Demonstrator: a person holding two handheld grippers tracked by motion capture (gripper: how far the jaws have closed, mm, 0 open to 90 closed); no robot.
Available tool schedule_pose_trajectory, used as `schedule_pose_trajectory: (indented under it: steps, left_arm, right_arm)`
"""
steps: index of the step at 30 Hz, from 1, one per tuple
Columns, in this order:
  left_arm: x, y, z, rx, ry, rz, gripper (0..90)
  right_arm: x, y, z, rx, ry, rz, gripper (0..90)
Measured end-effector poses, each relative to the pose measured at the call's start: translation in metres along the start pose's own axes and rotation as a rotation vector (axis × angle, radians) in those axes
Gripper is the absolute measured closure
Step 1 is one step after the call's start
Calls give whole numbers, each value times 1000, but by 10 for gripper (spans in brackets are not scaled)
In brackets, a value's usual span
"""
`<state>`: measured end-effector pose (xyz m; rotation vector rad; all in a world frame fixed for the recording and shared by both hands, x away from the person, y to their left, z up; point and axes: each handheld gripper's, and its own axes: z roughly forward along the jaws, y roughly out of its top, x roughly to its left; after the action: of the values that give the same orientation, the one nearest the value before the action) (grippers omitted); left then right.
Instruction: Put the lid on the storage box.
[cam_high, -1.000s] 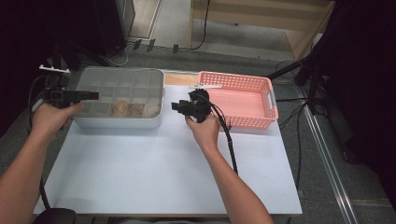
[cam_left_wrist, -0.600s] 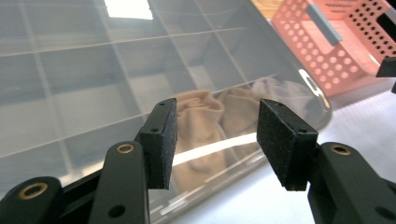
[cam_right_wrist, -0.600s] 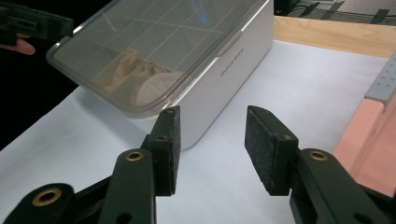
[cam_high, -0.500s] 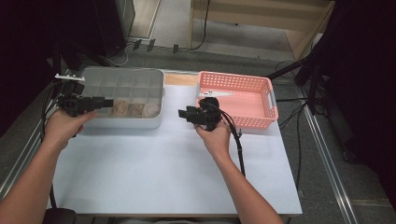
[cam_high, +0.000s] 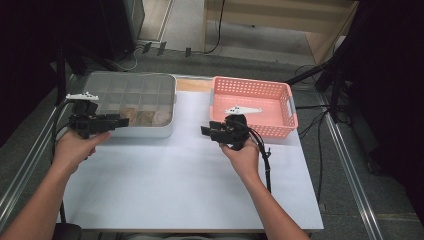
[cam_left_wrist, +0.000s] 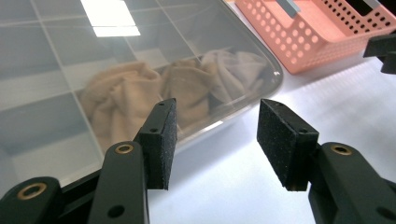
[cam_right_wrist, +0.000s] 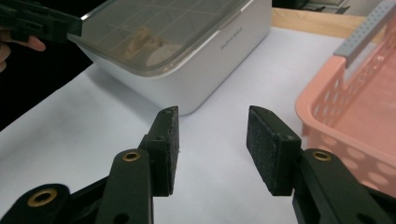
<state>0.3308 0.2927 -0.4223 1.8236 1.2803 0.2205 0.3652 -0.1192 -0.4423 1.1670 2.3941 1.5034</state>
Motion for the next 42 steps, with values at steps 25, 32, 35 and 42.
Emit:
schedule_pose_trajectory:
  steps: [25, 32, 35, 42]
  left_arm:
    - [-27, -39, -5, -1, -44, 37, 443]
    - [-31, -48, -2, 8, -58, 45, 426]
    - [-32, -51, -1, 0, -66, 45, 422]
    - [-32, -57, 1, -1, -65, 48, 415]
  right_arm:
    - [-19, -35, -49, -16, -36, -49, 539]
    - [-19, -44, -54, -8, -33, -50, 530]
    - [-21, -48, -54, 0, -30, -46, 524]
    - [-24, -53, -54, -10, -31, -38, 515]
